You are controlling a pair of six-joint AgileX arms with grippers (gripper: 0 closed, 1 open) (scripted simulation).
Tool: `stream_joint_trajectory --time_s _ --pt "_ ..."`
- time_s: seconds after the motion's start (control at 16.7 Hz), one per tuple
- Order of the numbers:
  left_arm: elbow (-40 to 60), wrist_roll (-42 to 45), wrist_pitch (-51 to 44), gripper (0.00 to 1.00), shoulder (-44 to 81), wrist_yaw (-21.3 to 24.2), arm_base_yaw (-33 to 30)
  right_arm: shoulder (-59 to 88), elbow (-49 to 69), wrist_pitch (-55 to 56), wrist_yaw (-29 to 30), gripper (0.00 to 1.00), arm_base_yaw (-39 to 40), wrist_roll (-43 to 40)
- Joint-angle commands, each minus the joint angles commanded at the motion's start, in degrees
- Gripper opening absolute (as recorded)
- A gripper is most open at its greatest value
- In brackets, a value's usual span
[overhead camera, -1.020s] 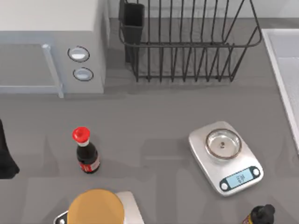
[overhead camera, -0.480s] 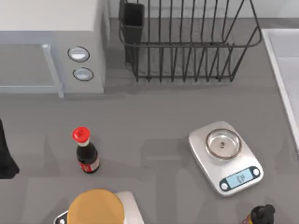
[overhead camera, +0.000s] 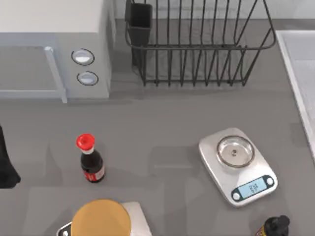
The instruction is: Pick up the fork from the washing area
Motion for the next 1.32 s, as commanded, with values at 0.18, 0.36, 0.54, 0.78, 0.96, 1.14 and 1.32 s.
stream_joint_trajectory --time_s 0.18,0.36,0.54,0.78,0.96,1.14,1.32 --pt "0.00 0.00 0.00 1.00 0.00 0.00 0.00 19.97 16.67 -10.01 0.04 1.00 -2.73 -2.56" --pt "0.00 0.00 0.00 1.00 0.00 0.00 0.00 40.23 33.51 -19.97 0.08 1.00 -5.45 -5.10" --pt "0.00 0.00 0.00 1.00 0.00 0.00 0.00 58.97 49.16 -29.17 0.12 1.00 -7.96 -7.45" --pt "0.00 0.00 0.00 1.00 0.00 0.00 0.00 78.75 65.75 -39.01 0.16 1.00 -10.64 -9.96" --pt "0.00 0.00 0.00 1.00 0.00 0.00 0.00 87.90 73.62 -43.81 0.17 1.00 -11.95 -11.19" --pt "0.00 0.00 0.00 1.00 0.00 0.00 0.00 91.61 76.79 -45.86 0.18 1.00 -12.51 -11.71" --pt "0.00 0.00 0.00 1.00 0.00 0.00 0.00 91.61 76.79 -45.86 0.18 1.00 -12.51 -11.71"
